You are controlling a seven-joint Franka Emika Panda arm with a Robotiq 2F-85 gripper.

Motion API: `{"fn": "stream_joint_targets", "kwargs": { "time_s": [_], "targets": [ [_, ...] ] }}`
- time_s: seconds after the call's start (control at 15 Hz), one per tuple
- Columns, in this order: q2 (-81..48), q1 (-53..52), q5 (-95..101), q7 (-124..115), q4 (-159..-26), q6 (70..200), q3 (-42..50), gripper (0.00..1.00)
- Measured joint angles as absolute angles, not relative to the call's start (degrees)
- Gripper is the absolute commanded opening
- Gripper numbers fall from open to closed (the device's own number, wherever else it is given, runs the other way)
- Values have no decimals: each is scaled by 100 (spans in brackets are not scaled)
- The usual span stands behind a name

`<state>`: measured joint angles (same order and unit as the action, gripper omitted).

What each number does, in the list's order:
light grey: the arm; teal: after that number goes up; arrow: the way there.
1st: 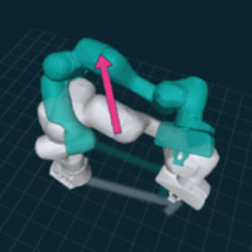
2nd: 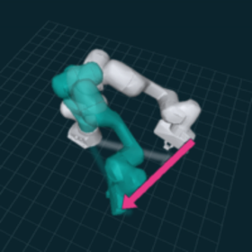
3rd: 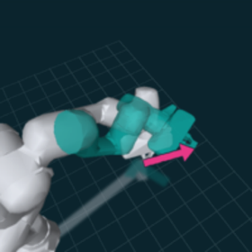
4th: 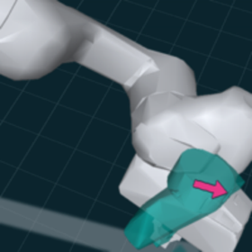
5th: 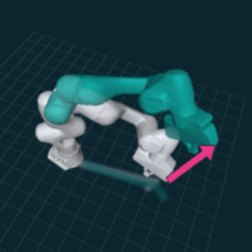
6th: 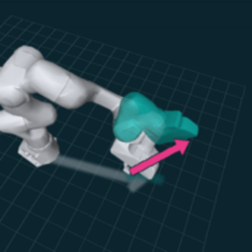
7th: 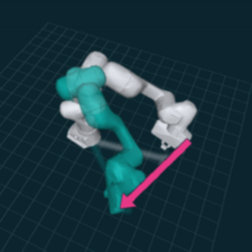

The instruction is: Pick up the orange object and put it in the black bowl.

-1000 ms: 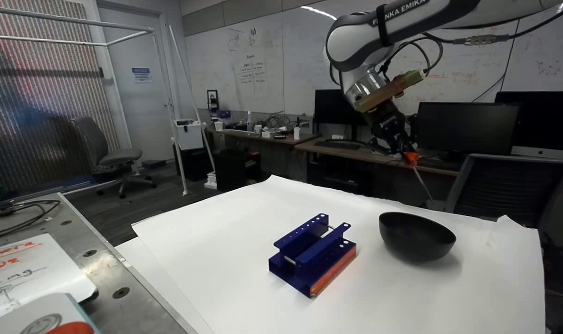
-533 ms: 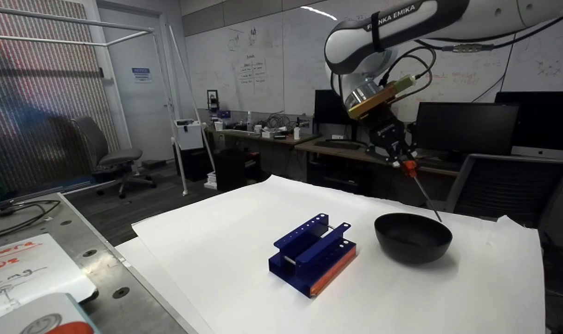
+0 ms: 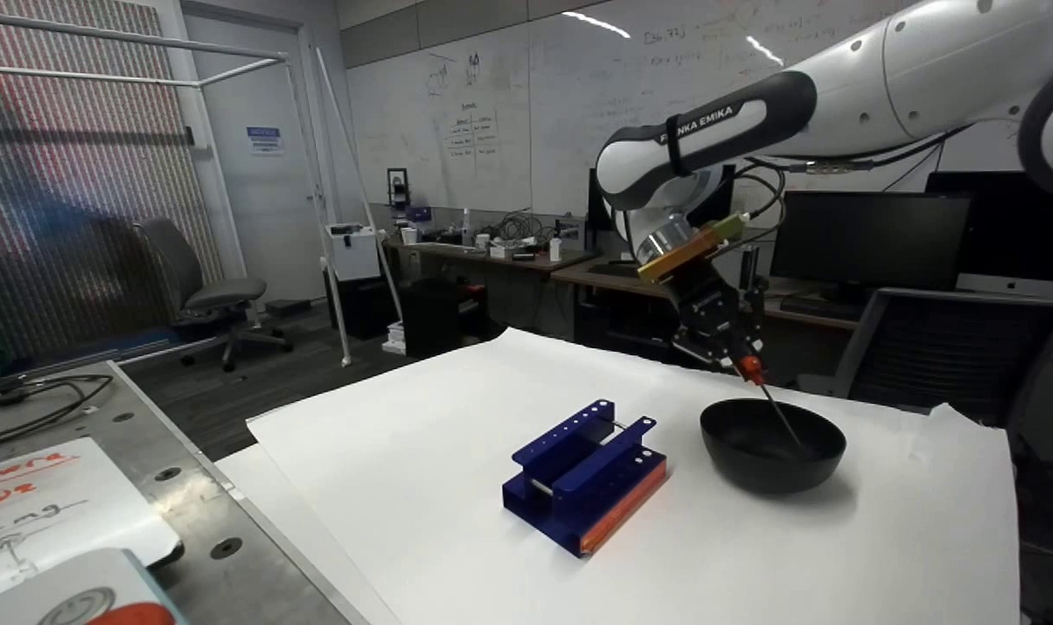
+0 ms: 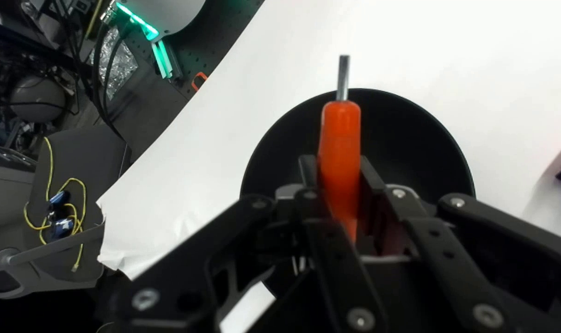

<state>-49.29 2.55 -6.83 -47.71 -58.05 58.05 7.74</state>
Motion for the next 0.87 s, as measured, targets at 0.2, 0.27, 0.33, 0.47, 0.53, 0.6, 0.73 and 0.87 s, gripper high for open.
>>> {"fn": "stream_joint_targets", "kwargs": {
  "time_s": [0.2, 0.27, 0.33, 0.47, 0.53, 0.6, 0.73, 0.87],
  "targets": [
    [-5192, 344, -866, -4766, -5563, 5805, 767, 49],
    [-5246, 377, -947, -4762, -5487, 5806, 759, 51],
    [-5282, 413, -1043, -4760, -5419, 5808, 753, 58],
    [-5304, 493, -1253, -4754, -5326, 5809, 731, 74],
    [-5303, 539, -1361, -4738, -5283, 5812, 715, 81],
    [-5303, 582, -1463, -4697, -5250, 5815, 699, 90],
    [-5271, 690, -1718, -4530, -5197, 5844, 639, 99],
    [-5141, 821, -2013, -4350, -5186, 5927, 561, 100]
  ]
}}
